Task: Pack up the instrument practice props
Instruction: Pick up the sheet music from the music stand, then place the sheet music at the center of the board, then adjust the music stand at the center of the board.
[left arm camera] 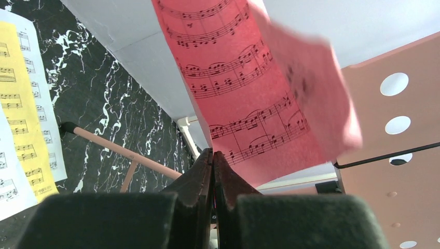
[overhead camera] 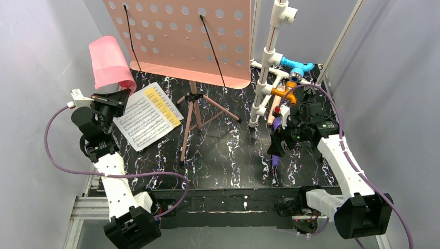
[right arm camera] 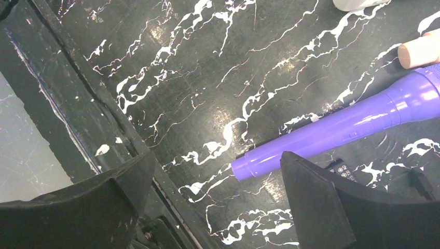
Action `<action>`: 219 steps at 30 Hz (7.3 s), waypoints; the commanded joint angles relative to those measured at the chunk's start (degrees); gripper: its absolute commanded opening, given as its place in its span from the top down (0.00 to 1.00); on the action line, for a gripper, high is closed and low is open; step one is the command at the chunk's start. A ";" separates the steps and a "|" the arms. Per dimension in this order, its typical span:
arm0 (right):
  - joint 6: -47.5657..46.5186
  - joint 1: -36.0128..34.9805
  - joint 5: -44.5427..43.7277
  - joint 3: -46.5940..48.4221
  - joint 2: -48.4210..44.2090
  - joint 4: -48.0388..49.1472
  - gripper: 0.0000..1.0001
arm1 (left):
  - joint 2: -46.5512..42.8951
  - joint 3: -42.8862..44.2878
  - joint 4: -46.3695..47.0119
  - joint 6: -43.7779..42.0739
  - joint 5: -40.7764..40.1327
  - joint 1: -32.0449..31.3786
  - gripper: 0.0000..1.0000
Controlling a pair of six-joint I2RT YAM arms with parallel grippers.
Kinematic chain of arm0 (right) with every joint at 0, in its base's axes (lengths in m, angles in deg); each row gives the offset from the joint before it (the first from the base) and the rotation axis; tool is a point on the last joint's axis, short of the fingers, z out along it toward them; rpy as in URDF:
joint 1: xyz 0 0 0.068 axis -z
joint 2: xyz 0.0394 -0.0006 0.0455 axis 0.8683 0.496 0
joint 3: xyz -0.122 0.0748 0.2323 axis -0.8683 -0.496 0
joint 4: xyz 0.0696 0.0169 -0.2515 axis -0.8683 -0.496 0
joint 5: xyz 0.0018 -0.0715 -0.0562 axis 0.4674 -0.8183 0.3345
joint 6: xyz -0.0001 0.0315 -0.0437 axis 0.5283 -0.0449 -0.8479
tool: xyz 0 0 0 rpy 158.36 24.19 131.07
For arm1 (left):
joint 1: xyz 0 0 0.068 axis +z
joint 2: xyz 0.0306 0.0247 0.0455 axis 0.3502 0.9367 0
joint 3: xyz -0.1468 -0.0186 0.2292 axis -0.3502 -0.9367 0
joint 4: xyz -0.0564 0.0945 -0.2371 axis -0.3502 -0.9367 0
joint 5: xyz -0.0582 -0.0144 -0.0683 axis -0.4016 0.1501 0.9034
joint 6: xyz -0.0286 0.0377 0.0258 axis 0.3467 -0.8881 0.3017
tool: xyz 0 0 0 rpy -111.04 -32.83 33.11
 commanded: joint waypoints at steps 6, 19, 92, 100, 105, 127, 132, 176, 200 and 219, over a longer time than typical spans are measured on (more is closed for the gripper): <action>-0.49 -0.26 0.51 -0.22 -0.69 0.64 0.00 | -1.96 -1.15 -3.49 -4.27 1.21 0.37 1.00; -0.38 -0.26 0.60 -0.13 -0.41 0.78 0.00 | -3.78 -2.05 -13.10 -11.43 1.23 -0.23 1.00; -0.14 -0.26 0.55 0.04 0.55 1.04 0.00 | -3.40 -7.56 -22.07 -23.51 1.71 -0.27 1.00; -0.14 -0.26 0.63 0.11 0.69 1.21 0.00 | -2.34 -8.23 -22.60 -25.28 1.58 -0.19 1.00; -0.14 -0.26 0.60 0.13 0.81 1.25 0.00 | -1.60 -8.65 -22.64 -26.13 1.66 -0.25 1.00; -0.06 -0.26 0.60 0.29 1.55 1.40 0.00 | 1.99 -11.40 -22.33 -30.33 1.58 -0.20 1.00; -0.14 -0.26 0.60 0.31 1.52 1.49 0.00 | 4.23 -10.20 -22.43 -32.15 2.20 -0.20 1.00; -0.06 -0.26 0.24 -0.05 0.52 1.29 0.00 | 20.28 -7.65 -30.94 -41.46 0.98 3.56 0.08; 0.12 -0.26 -0.11 0.13 1.26 1.14 0.00 | 17.74 -12.15 -23.57 -34.50 13.49 6.41 0.02; 0.17 -0.26 -0.11 0.13 1.26 1.27 0.00 | 11.44 -12.46 -25.97 -34.73 15.75 2.15 0.02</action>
